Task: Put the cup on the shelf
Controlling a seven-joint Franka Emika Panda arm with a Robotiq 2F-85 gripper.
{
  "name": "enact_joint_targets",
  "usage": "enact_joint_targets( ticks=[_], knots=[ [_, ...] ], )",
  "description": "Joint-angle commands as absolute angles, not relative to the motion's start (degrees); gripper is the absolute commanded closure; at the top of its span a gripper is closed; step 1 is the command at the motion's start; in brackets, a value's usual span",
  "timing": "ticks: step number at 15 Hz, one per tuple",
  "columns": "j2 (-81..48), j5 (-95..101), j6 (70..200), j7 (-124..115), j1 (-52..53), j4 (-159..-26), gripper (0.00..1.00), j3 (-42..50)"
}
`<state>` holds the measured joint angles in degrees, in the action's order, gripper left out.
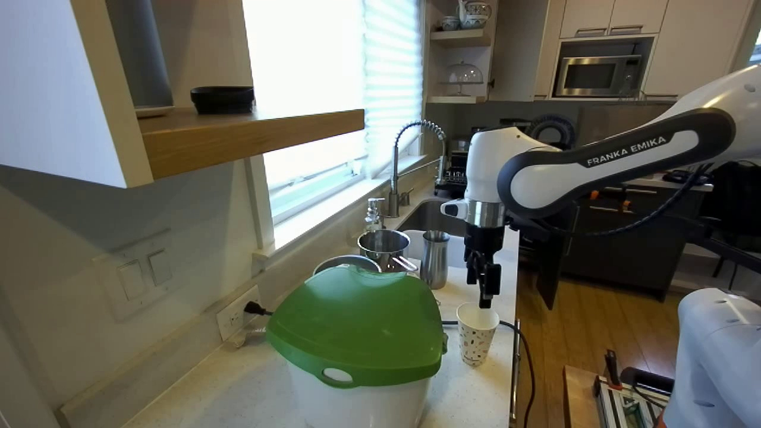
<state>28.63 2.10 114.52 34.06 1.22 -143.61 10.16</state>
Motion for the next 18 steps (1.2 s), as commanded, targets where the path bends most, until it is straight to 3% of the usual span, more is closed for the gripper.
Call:
enact_joint_targets(
  ticks=[1, 8, 9, 11, 18],
  knots=[
    [27.99, 2.09, 118.85, 36.22, 0.63, -146.44, 0.0, 11.64],
    [24.9, 2.98, 123.81, 35.2, -1.75, -148.99, 0.0, 12.53],
    [24.53, 2.61, 124.99, 34.87, -1.94, -149.32, 0.25, 12.55],
    [24.15, 2.71, 129.79, 33.47, -2.54, -150.66, 0.34, 12.23],
    [22.64, 0.64, 133.93, 21.64, -3.13, -151.0, 0.89, 11.02]
  ],
)
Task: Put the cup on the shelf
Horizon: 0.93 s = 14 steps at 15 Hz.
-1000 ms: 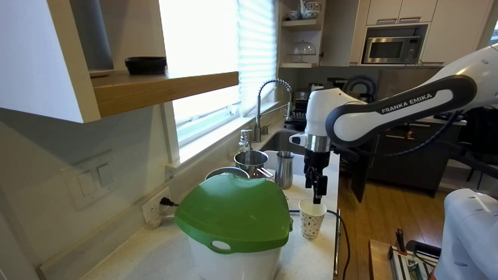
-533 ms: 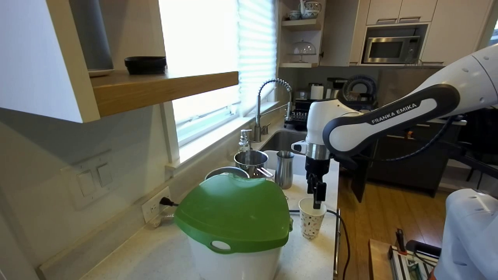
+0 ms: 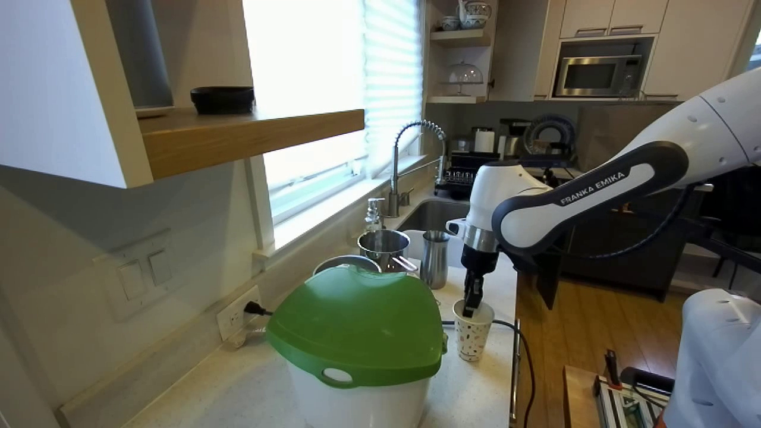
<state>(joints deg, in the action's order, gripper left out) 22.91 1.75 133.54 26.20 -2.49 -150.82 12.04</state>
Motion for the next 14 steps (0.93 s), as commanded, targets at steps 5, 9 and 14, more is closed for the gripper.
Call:
enact_joint_targets(
  ticks=[5, 9, 14],
  knots=[
    [24.58, -3.34, 124.97, 21.98, -1.67, -146.72, 1.0, 11.91],
    [26.74, -4.17, 115.89, 24.38, -1.43, -139.29, 0.99, 11.75],
    [27.75, -2.8, 103.93, 27.12, -0.95, -126.39, 0.99, 11.15]
  ],
)
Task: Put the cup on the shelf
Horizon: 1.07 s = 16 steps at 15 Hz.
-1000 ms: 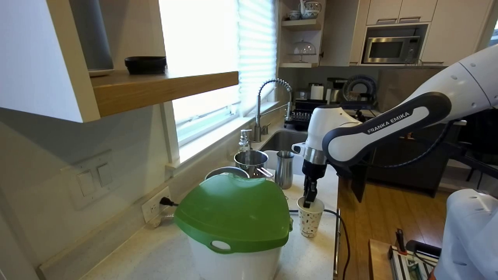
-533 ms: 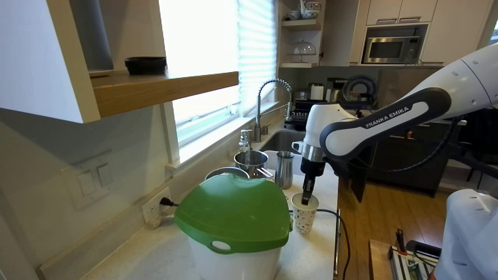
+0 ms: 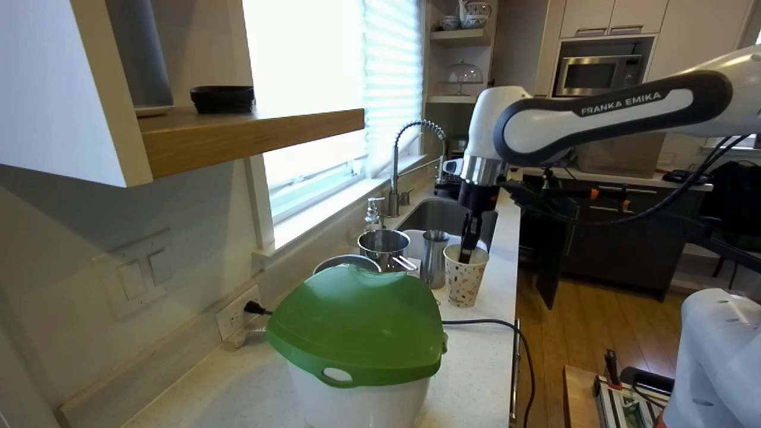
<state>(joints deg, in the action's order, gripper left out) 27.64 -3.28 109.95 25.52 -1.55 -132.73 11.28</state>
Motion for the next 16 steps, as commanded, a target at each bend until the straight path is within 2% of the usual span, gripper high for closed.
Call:
enact_joint_targets(
  ticks=[1, 9, 16],
  knots=[
    [27.6, -2.91, 102.24, 27.87, -0.74, -123.88, 0.99, 11.3],
    [27.71, -5.2, 102.06, 27.0, -0.36, -120.88, 0.99, 11.31],
    [25.18, -13.79, 107.59, 25.4, 1.18, -106.89, 0.99, 11.37]
  ],
)
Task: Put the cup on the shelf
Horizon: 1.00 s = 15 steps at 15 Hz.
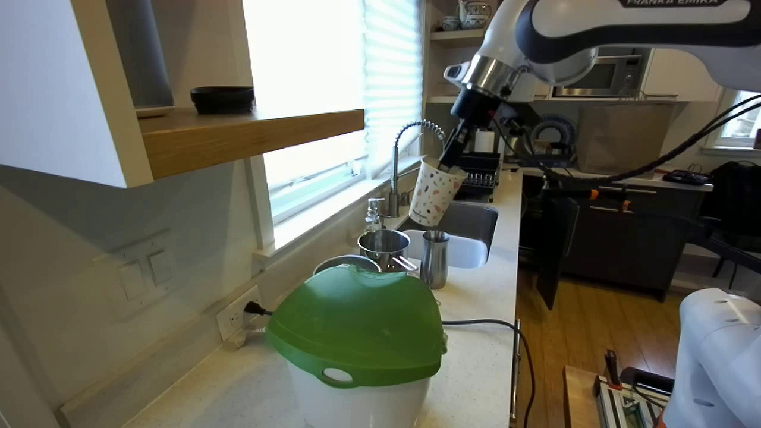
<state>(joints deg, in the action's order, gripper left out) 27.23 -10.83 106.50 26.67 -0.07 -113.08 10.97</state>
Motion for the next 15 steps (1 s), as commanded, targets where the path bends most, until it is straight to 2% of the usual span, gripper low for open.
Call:
enact_joint_targets(
  ticks=[1, 9, 15],
  knots=[
    [24.71, -15.14, 108.75, 25.82, 1.75, -105.11, 0.99, 11.56],
    [20.38, -24.62, 109.07, 23.6, 4.65, -93.08, 0.99, 11.49],
    [21.1, -23.93, 109.71, 24.55, 3.73, -94.15, 0.99, 10.68]
  ],
)
